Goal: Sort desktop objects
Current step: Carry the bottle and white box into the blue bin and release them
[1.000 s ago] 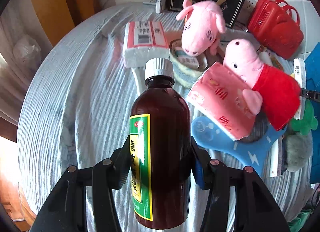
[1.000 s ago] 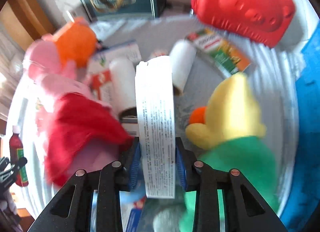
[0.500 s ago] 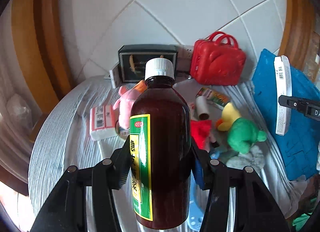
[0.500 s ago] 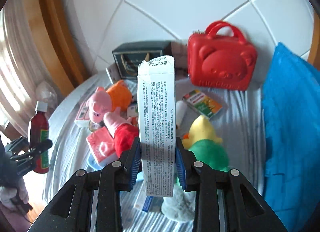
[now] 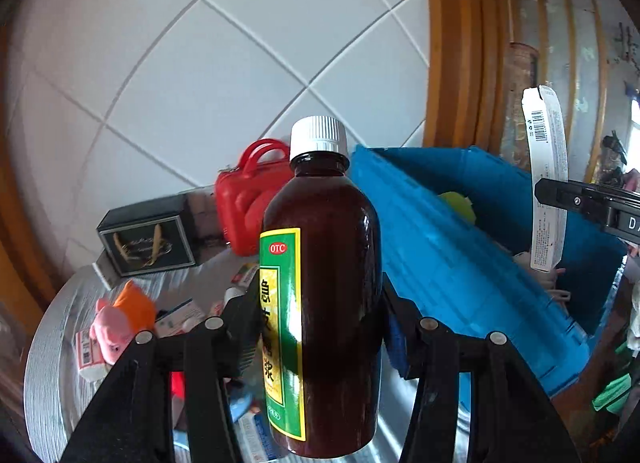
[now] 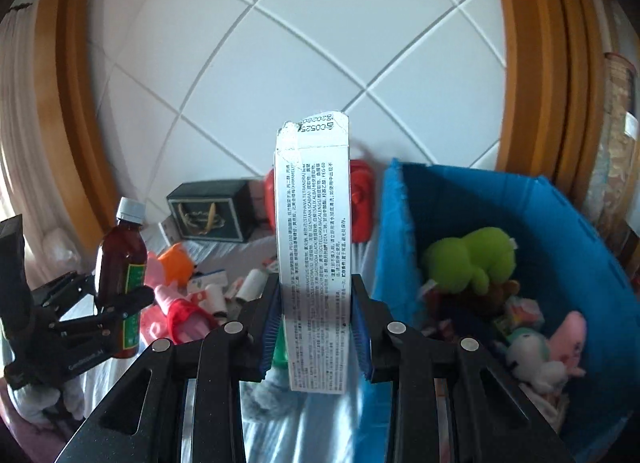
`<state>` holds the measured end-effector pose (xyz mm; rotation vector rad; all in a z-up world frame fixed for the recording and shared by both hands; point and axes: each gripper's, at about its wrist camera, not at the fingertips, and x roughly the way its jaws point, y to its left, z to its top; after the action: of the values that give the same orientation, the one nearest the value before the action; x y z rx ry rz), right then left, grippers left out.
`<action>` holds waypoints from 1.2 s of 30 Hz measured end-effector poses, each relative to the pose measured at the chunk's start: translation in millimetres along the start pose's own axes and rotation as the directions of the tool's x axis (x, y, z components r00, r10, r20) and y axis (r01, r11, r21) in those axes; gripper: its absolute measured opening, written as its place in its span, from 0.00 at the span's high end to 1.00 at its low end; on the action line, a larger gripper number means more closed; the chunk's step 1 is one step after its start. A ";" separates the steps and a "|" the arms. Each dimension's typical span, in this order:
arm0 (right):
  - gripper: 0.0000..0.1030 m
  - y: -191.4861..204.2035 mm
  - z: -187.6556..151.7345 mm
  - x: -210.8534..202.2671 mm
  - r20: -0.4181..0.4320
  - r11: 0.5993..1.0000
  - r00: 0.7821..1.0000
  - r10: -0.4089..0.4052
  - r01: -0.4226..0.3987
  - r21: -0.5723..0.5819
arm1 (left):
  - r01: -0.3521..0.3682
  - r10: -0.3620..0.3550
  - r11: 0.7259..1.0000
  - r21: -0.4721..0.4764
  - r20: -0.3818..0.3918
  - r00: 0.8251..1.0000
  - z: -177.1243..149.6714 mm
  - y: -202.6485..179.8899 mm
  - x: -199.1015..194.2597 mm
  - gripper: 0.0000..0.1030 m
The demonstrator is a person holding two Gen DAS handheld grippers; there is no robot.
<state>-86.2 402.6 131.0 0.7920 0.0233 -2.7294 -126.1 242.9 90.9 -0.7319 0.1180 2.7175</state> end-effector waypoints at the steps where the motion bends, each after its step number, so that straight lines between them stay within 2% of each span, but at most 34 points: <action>1: 0.69 -18.9 1.2 -8.2 0.012 1.000 1.000 -0.026 0.026 0.011 | 0.019 -0.019 1.000 0.012 0.008 1.000 9.0 -18.8 3.2 0.51; 4: 0.69 -68.2 -1.9 -25.0 0.023 0.995 0.995 -0.100 0.099 0.031 | 0.076 -0.077 0.996 0.048 0.026 0.997 34.5 -76.8 11.2 0.51; 8: 0.69 -128.8 -12.2 -31.9 -0.005 0.983 0.984 -0.178 0.178 0.051 | 0.138 -0.141 0.984 0.110 0.024 0.990 59.8 -156.4 23.0 0.51; 12: 0.69 -182.9 -30.5 -29.8 -0.056 0.971 0.973 -0.225 0.229 0.075 | 0.199 -0.194 0.968 0.154 -0.044 0.980 68.2 -232.1 46.2 0.51; 16: 0.69 -222.6 -48.0 -28.5 -0.092 0.959 0.962 -0.256 0.264 0.100 | 0.220 -0.199 0.954 0.202 -0.121 0.973 59.2 -284.6 71.3 0.51; 22: 0.69 -258.8 -64.6 -14.2 -0.158 0.946 0.942 -0.296 0.312 0.090 | 0.240 -0.195 0.938 0.249 -0.192 0.962 44.7 -321.3 88.1 0.51; 27: 0.69 -269.0 -75.5 -3.4 -0.199 0.943 0.931 -0.305 0.325 0.076 | 0.204 -0.157 0.946 0.253 -0.193 0.969 40.2 -332.0 93.2 0.51; 32: 0.69 -274.1 -80.8 1.8 -0.217 0.940 0.925 -0.313 0.335 0.072 | 0.174 -0.128 0.958 0.229 -0.204 0.971 39.1 -327.3 99.6 0.50; 36: 0.68 -285.4 -84.1 8.4 -0.225 0.939 0.922 -0.314 0.337 0.072 | 0.151 -0.112 0.966 0.211 -0.188 0.976 40.0 -321.6 99.1 0.35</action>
<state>-131.3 681.1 36.1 1.2058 0.0562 -2.9602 -120.2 581.5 77.2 -0.8749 0.3957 2.4588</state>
